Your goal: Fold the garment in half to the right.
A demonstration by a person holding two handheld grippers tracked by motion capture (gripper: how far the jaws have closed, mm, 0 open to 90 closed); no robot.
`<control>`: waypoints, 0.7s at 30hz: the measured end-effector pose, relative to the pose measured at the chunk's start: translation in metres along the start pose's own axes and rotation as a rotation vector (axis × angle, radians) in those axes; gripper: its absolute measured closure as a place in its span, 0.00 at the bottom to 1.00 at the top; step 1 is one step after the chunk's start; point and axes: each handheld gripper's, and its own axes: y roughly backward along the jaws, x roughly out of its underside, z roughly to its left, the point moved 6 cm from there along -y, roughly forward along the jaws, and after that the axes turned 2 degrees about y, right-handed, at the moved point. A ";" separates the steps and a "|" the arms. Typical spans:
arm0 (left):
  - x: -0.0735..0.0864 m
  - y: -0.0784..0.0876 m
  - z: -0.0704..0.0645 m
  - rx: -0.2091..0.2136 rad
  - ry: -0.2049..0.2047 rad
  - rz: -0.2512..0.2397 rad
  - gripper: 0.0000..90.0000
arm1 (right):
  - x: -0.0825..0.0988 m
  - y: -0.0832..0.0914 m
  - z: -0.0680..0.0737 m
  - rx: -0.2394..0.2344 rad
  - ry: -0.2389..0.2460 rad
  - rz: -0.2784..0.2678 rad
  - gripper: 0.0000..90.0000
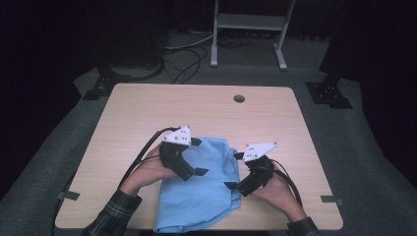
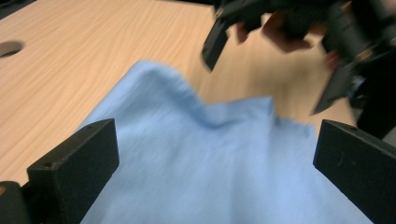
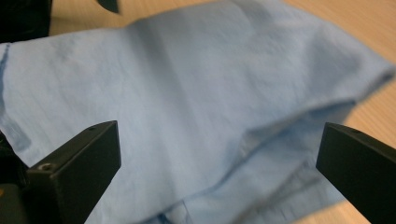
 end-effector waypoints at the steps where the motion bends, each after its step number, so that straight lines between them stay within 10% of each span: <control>1: 0.003 0.003 0.002 -0.011 -0.005 0.008 0.00 | -0.004 -0.002 0.001 -0.007 0.013 -0.006 0.00; 12: 0.042 0.020 0.032 -0.100 0.012 0.094 0.00 | -0.042 -0.035 -0.017 -0.011 0.067 -0.006 0.00; 21: 0.067 -0.005 0.048 -0.112 -0.006 0.187 0.00 | -0.017 -0.067 -0.051 0.005 0.010 0.124 0.00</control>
